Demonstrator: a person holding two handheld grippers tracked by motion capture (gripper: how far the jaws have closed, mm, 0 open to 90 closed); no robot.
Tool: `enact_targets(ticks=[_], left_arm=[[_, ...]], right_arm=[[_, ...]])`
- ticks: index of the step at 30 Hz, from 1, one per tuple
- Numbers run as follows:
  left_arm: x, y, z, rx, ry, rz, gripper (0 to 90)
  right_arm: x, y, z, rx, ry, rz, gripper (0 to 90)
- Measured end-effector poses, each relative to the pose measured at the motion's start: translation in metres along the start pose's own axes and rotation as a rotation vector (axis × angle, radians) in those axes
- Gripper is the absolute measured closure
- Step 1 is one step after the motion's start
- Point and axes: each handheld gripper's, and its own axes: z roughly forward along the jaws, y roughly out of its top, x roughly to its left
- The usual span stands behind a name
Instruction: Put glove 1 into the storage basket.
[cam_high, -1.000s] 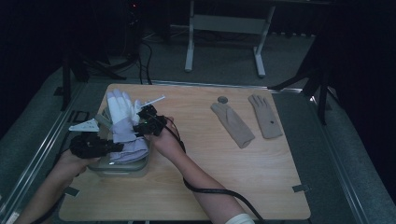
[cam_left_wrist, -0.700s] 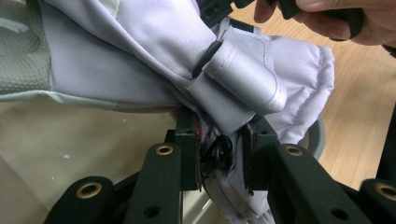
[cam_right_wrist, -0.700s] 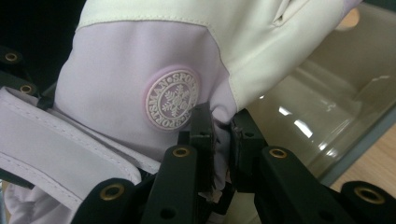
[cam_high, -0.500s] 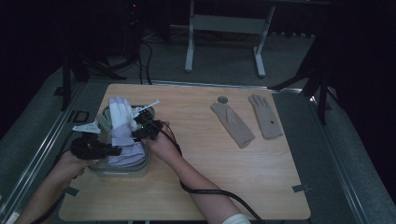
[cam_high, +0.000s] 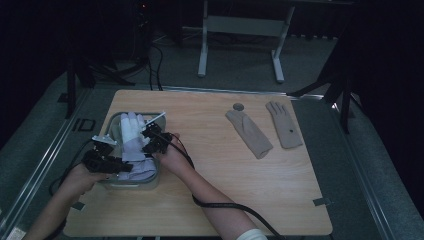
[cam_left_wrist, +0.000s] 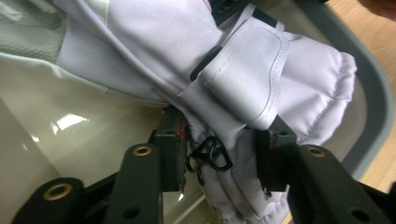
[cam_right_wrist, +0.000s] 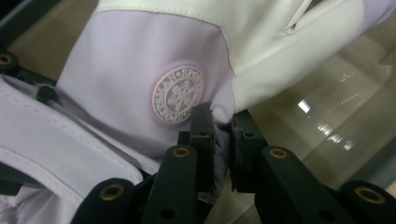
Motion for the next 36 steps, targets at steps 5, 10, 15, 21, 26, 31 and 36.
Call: enact_targets(ticks=[5, 10, 15, 21, 26, 31, 36], left_arm=[[-0.002, -0.005, 0.001, -0.003, 0.059, -0.022, 47.2], [-0.009, -0.007, -0.005, -0.045, 0.165, -0.040, 40.4], [-0.015, -0.009, -0.013, -0.107, 0.191, -0.042, 38.9], [-0.031, -0.002, -0.020, -0.191, 0.178, -0.011, 38.9], [-0.042, 0.004, -0.018, -0.215, 0.157, 0.013, 39.0], [-0.059, 0.011, -0.013, -0.258, 0.127, 0.036, 40.2], [-0.070, 0.015, -0.009, -0.294, 0.114, 0.031, 41.7]], right_arm=[[0.001, 0.001, 0.002, 0.011, 0.007, -0.011, 70.3], [0.001, 0.002, -0.002, -0.008, 0.022, -0.029, 53.6], [0.001, 0.003, -0.011, -0.053, 0.040, -0.053, 40.2], [0.001, 0.002, -0.026, -0.082, 0.066, -0.079, 24.1], [-0.001, 0.001, -0.036, -0.099, 0.052, -0.097, 19.3], [-0.011, -0.006, -0.053, -0.148, 0.033, -0.107, 18.5], [-0.024, -0.015, -0.069, -0.178, 0.023, -0.095, 18.6]])
